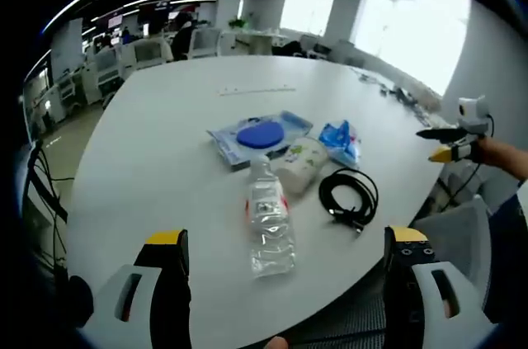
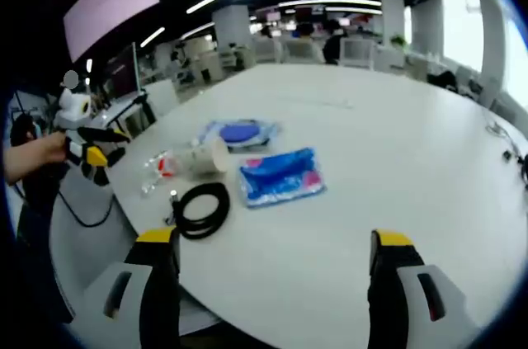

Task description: Arrange the tabletop items into an orderly group along one side of the table until the central work area is clear of visible clutter.

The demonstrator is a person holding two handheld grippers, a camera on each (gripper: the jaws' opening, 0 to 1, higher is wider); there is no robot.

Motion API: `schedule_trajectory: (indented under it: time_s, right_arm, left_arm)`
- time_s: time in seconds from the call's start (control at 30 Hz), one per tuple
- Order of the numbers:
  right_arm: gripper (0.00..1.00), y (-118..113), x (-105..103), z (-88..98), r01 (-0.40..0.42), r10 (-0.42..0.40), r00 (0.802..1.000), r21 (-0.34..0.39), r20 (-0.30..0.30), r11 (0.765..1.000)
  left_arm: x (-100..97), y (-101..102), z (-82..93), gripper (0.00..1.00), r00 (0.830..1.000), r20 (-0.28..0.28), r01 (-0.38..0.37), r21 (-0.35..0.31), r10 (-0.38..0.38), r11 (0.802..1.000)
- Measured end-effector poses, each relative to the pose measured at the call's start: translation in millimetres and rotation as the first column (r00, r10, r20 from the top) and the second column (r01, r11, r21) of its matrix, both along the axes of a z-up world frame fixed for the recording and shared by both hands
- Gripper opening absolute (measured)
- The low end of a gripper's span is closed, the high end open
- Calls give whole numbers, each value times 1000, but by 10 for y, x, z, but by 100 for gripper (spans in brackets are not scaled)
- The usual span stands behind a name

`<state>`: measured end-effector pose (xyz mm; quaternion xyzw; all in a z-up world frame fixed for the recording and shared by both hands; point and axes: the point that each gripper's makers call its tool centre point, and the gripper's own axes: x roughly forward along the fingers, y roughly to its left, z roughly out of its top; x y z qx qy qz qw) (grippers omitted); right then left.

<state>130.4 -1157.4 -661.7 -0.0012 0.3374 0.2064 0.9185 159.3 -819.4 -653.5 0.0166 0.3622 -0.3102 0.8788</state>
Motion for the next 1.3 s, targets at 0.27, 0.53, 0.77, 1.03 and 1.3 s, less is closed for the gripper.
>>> schedule_trajectory:
  time_s: [0.27, 0.53, 0.77, 1.03, 1.3]
  right_arm:
    - [93, -6, -8, -18, -1, 1, 1000, 0, -7, 1000]
    - [93, 11, 12, -22, -7, 7, 1000, 0, -7, 1000]
    - [93, 34, 12, -28, -13, 13, 1000, 0, -11, 1000]
    - [92, 28, 2, -40, -13, 13, 1000, 0, -17, 1000]
    - [91, 24, -9, -49, -9, 9, 1000, 1, -19, 1000]
  left_arm:
    - [-12, -3, -20, 97, 1000, -5, 8, 13, -8, 1000]
    - [-15, -10, -45, 97, 1000, -13, 20, 23, -19, 1000]
    - [-26, -27, -69, 97, 999, -16, 34, 49, -33, 998]
    - [-33, -12, -92, 97, 999, -18, 37, 57, -36, 998]
    - [-38, 11, -106, 96, 999, -22, 29, 58, -27, 998]
